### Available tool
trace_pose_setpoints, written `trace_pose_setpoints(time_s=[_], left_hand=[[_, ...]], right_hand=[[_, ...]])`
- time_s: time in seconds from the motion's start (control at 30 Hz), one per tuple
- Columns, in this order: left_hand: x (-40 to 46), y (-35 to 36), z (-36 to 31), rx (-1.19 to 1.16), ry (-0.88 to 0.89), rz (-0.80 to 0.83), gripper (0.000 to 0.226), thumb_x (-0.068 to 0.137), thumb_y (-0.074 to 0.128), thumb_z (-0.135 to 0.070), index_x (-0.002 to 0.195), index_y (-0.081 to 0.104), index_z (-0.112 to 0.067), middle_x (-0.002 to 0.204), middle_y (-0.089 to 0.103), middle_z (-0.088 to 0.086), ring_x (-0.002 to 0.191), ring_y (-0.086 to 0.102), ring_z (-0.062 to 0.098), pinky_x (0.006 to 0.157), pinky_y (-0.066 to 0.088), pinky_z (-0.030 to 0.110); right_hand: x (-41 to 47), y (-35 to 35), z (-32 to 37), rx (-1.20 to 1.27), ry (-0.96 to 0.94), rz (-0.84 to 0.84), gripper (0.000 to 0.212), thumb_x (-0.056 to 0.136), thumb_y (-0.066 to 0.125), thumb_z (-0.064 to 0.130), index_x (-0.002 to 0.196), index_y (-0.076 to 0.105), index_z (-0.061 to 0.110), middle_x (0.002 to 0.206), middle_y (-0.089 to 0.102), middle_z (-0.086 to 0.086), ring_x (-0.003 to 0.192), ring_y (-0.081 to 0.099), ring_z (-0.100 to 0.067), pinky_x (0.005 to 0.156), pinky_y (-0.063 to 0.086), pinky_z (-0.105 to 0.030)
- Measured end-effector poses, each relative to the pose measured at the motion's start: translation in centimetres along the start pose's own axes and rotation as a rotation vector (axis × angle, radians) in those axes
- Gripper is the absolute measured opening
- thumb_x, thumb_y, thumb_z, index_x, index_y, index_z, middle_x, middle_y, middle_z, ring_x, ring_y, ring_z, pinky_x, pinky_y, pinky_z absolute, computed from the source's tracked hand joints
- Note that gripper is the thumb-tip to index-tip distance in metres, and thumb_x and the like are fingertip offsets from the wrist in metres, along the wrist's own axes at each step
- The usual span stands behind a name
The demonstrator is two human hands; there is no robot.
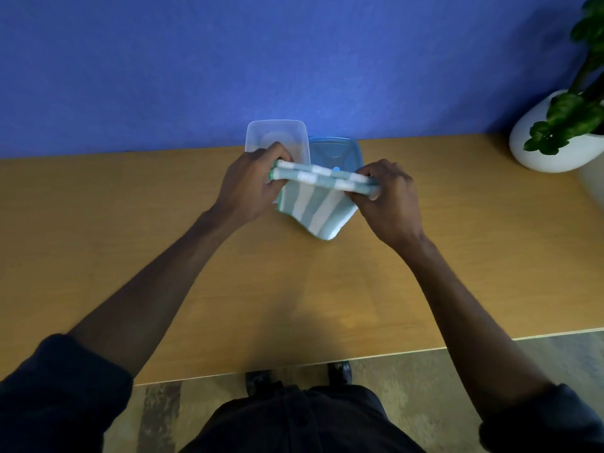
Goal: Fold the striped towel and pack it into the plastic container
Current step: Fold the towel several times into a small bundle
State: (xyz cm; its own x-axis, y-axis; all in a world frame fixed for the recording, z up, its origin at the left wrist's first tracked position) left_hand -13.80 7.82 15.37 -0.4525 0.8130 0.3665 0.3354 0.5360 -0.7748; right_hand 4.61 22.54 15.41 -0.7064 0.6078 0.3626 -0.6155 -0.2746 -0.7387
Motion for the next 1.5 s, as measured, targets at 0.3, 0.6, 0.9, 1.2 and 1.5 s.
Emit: trace_pose_setpoints(time_s=[0.3, 0.6, 0.9, 1.2, 1.5], left_hand=[[-12.4, 2.9, 2.3, -0.156, -0.133, 0.109, 0.039, 0.075, 0.061, -0.012, 0.113, 0.059, -0.02, 0.112, 0.066, -0.004, 0.098, 0.066, 0.021, 0.079, 0.052, 0.033], [-24.0, 6.5, 1.5, -0.257, -0.26, 0.372, 0.042, 0.077, 0.051, -0.025, 0.117, 0.058, -0.02, 0.103, 0.06, -0.011, 0.085, 0.06, 0.006, 0.063, 0.053, 0.031], [-26.7, 6.4, 0.2, -0.43, -0.426, 0.335, 0.024, 0.076, 0.063, -0.034, 0.097, 0.054, -0.029, 0.097, 0.064, -0.019, 0.091, 0.063, 0.002, 0.072, 0.05, 0.019], [-24.5, 7.1, 0.7, -0.693, -0.391, 0.302, 0.042, 0.074, 0.082, -0.023, 0.111, 0.063, -0.022, 0.129, 0.058, 0.009, 0.126, 0.053, 0.022, 0.103, 0.046, 0.043], [-25.5, 7.9, 1.6, -0.594, -0.248, 0.348, 0.061, 0.08, 0.066, -0.057, 0.104, 0.062, -0.001, 0.127, 0.06, 0.004, 0.132, 0.048, 0.015, 0.105, 0.044, 0.041]], right_hand=[[-8.4, 2.8, 1.1, -0.208, -0.183, 0.288, 0.025, 0.066, 0.072, 0.013, 0.09, 0.068, 0.017, 0.089, 0.067, -0.002, 0.09, 0.061, -0.031, 0.074, 0.039, -0.036], [-17.4, 6.2, -1.2, -0.123, -0.151, 0.699, 0.022, 0.07, 0.068, 0.014, 0.09, 0.06, 0.021, 0.114, 0.062, 0.005, 0.109, 0.057, -0.019, 0.091, 0.045, -0.036], [-21.0, 5.4, -2.4, 0.121, -0.023, 0.683, 0.031, 0.082, 0.061, 0.017, 0.11, 0.055, 0.028, 0.091, 0.067, 0.008, 0.078, 0.06, -0.011, 0.067, 0.045, -0.028], [-19.7, 5.7, -2.9, 0.4, 0.211, 0.553, 0.028, 0.084, 0.068, 0.034, 0.112, 0.065, 0.037, 0.105, 0.071, 0.022, 0.097, 0.066, 0.003, 0.076, 0.052, -0.02], [-20.4, 6.8, -4.8, -0.042, -0.107, 0.72, 0.072, 0.075, 0.073, 0.026, 0.142, 0.047, 0.029, 0.151, 0.043, 0.012, 0.142, 0.035, -0.01, 0.11, 0.038, -0.033]])
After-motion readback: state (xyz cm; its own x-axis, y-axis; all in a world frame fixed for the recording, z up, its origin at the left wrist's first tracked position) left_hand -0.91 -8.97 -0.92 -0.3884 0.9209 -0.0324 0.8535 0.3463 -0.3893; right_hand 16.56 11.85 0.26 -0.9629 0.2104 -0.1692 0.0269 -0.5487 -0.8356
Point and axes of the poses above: each hand's wrist, its own x-axis towards the middle knuckle, its own y-axis out of the palm, z = x × y, the point moved 2 cm from there along x, towards the middle knuckle
